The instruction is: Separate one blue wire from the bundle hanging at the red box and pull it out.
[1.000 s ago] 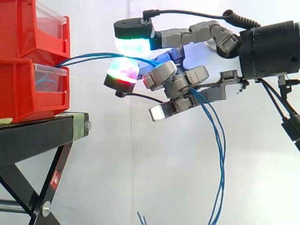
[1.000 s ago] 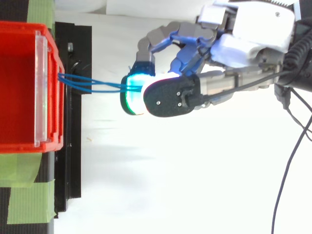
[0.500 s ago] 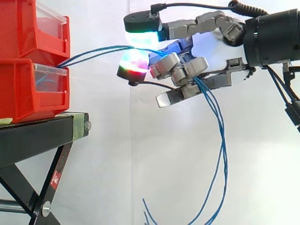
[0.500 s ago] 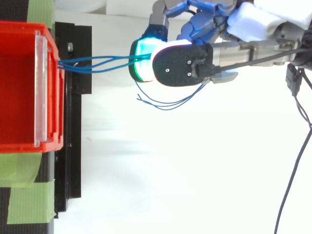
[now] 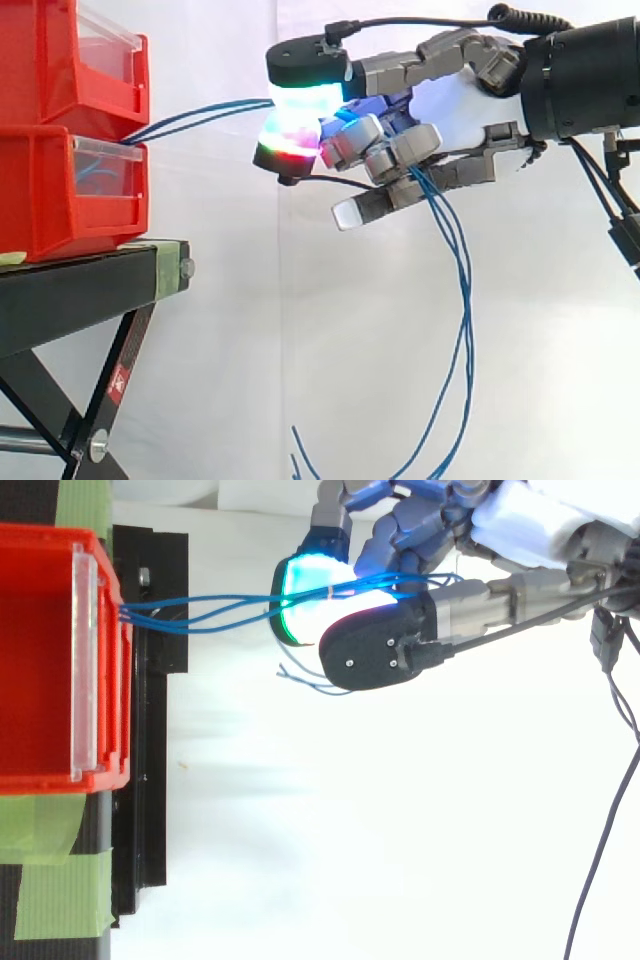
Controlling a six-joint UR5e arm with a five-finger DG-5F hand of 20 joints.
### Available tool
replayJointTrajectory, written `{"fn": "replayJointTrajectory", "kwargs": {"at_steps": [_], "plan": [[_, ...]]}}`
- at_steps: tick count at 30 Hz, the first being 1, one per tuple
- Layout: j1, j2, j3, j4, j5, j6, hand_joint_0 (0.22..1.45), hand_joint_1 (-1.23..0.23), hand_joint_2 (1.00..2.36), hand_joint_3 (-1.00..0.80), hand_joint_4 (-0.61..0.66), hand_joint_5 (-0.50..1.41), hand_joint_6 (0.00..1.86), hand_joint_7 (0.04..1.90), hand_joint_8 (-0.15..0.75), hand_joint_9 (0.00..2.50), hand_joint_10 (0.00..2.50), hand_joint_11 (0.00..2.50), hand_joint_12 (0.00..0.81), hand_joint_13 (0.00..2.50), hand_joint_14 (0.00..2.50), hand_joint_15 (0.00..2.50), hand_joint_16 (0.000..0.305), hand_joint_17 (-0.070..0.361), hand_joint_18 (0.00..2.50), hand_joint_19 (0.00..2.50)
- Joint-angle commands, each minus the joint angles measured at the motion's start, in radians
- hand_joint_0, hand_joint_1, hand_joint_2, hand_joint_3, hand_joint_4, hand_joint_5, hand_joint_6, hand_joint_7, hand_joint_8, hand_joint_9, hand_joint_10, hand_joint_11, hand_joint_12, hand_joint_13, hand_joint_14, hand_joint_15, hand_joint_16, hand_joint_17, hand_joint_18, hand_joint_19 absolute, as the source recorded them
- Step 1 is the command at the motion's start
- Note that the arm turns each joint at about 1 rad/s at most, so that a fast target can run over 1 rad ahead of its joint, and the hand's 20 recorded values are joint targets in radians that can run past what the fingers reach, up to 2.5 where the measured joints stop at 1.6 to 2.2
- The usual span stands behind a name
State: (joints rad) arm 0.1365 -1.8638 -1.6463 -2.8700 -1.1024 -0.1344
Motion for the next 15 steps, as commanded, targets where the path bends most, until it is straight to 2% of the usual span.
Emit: {"fn": "replayJointTrajectory", "kwargs": {"at_steps": [1,4,5,9,15], "plan": [[0.0,0.0,0.0,0.0,0.001,-0.001,0.7,-0.89,1.02,-0.33,0.27,-0.24,0.86,1.09,0.335,0.71,0.87,1.5,0.358,1.09,0.87,1.47,0.044,0.099,0.7,0.71],[0.0,0.0,0.0,0.0,-0.001,-0.001,0.67,-0.85,1.02,-0.33,0.26,-0.24,0.86,1.08,0.339,0.72,0.89,1.49,0.355,1.09,0.88,1.46,0.044,0.099,0.7,0.73],[0.0,0.0,-0.001,0.0,-0.001,-0.001,0.63,-0.79,1.02,-0.32,0.27,-0.24,0.86,1.07,0.341,0.73,0.89,1.49,0.348,1.09,0.9,1.45,0.044,0.099,0.7,0.74],[0.0,0.0,0.0,0.001,-0.001,-0.001,0.6,-0.7,1.01,-0.37,0.27,-0.24,0.85,1.08,0.345,0.75,0.88,1.48,0.357,1.08,1.02,1.39,0.045,0.102,0.69,0.75],[0.0,0.0,0.0,0.001,-0.001,-0.001,0.56,-0.64,1.01,-0.42,0.28,-0.24,0.84,1.07,0.355,0.77,0.89,1.47,0.362,1.08,1.06,1.35,0.048,0.109,0.7,0.76]]}}
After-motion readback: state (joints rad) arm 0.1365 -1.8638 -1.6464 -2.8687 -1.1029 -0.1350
